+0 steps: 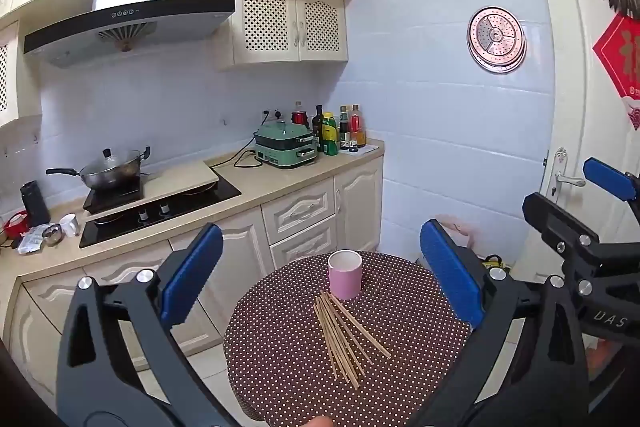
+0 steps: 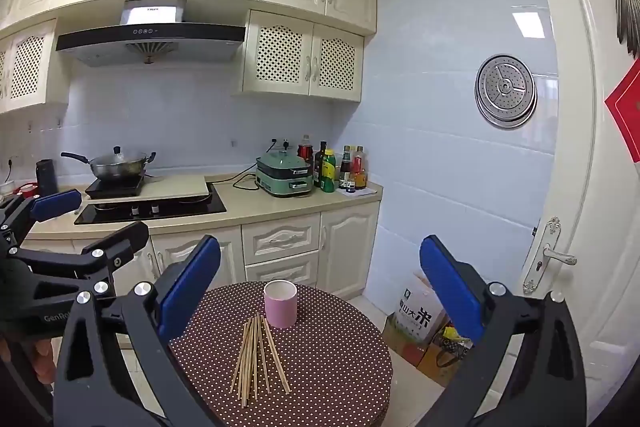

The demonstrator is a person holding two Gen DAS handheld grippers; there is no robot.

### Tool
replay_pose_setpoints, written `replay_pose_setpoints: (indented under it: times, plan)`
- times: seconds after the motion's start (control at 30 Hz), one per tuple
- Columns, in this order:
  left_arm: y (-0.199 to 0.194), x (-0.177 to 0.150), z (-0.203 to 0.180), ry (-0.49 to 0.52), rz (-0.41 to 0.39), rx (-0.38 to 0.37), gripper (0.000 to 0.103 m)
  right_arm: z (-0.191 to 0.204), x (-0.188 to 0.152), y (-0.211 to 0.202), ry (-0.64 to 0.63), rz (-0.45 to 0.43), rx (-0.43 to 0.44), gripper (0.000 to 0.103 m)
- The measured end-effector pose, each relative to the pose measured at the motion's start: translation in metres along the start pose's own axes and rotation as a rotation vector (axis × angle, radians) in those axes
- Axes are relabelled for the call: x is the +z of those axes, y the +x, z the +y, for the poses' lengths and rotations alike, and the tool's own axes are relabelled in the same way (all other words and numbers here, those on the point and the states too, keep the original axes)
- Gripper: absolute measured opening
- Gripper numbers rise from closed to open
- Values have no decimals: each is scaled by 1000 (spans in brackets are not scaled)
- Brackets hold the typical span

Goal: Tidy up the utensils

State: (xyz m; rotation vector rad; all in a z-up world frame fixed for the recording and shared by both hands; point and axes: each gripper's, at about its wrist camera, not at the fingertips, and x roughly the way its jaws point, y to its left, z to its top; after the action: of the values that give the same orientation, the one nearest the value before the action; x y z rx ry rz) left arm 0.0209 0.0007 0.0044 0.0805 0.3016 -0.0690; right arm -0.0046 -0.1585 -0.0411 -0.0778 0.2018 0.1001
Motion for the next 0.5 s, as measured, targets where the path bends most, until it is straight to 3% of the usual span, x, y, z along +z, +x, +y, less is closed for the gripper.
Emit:
replay_pose_setpoints:
  times: [0.5]
  plan:
    - [9, -2, 19, -14, 11, -30, 97, 13, 9, -3, 7, 11, -17, 96]
